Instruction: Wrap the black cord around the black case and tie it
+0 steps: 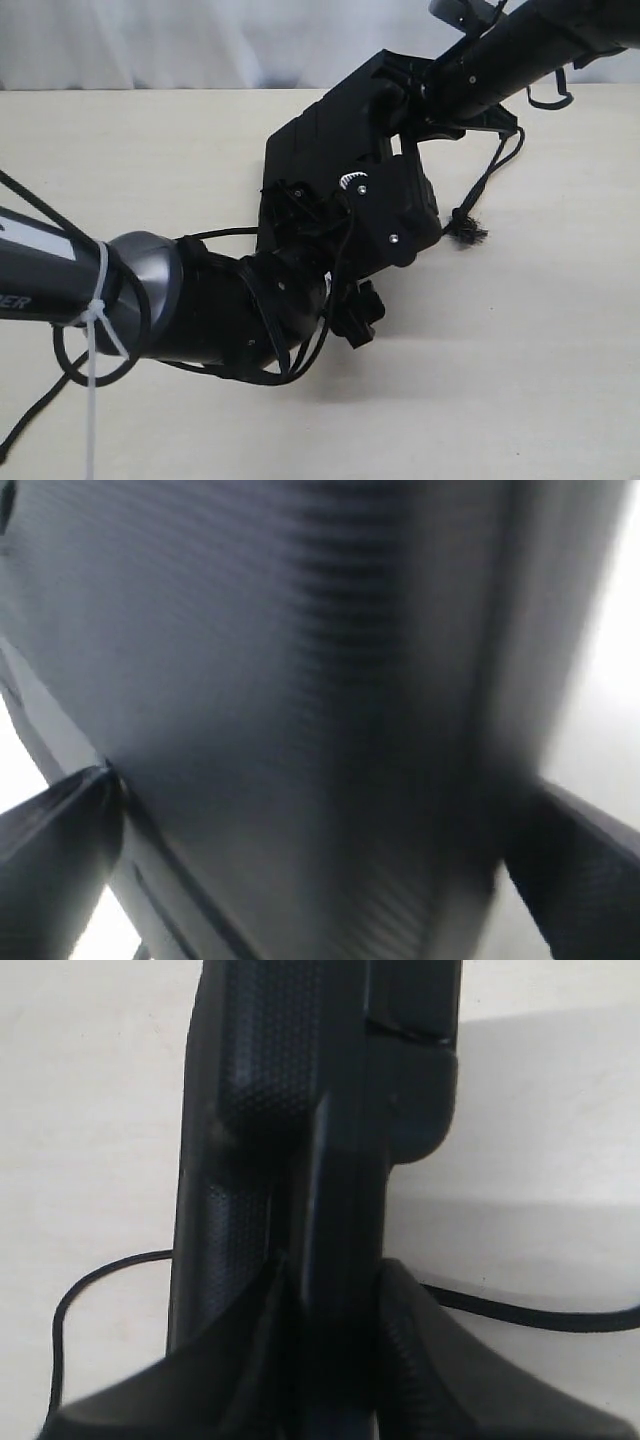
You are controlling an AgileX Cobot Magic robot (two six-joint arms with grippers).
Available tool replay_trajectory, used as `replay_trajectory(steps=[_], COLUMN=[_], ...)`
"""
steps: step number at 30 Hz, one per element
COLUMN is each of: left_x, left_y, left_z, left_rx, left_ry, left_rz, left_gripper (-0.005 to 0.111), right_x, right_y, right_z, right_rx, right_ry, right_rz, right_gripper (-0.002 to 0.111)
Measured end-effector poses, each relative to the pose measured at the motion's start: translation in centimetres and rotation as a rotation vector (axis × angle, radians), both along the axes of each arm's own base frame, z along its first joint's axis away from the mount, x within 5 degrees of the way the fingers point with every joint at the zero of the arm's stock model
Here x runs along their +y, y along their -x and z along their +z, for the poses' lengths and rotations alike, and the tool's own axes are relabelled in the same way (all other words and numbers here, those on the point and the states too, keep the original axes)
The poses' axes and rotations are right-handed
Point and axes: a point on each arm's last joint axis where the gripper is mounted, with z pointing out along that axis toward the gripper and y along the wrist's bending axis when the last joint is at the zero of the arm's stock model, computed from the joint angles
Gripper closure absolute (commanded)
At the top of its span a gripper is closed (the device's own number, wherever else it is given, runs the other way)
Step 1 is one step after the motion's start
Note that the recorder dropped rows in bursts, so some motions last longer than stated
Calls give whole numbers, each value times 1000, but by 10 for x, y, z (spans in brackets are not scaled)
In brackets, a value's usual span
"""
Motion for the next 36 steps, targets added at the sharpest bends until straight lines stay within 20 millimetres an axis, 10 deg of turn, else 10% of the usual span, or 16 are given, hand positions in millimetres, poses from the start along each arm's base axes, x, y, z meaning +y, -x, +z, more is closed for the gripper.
replay_trajectory(steps=[7,11,14,19,28,36], left_x=[9,9,10,13,19,19], left_y=[-13,-13,-14,-17,-21,-19], left_z=[-1,-2,-1,-1,16,15], left_rx=[17,20,14,-7,-55,-17], left_ry=[7,9,7,-2,85,134], left_rz=[33,35,43,73,170,210], left_gripper=[13,83,107,107,107,107], right_x=[2,3,3,3,-46,-87], right_y=[1,2,3,8,16,11], right_z=[1,2,3,4,49,47], right_rx=[19,31,40,83,-39,-42], right_ry=[-30,-45,-53,-54,67,270], right_rz=[-8,-8,-9,14,-4,-103], right_gripper=[104,104,100,47,47,47])
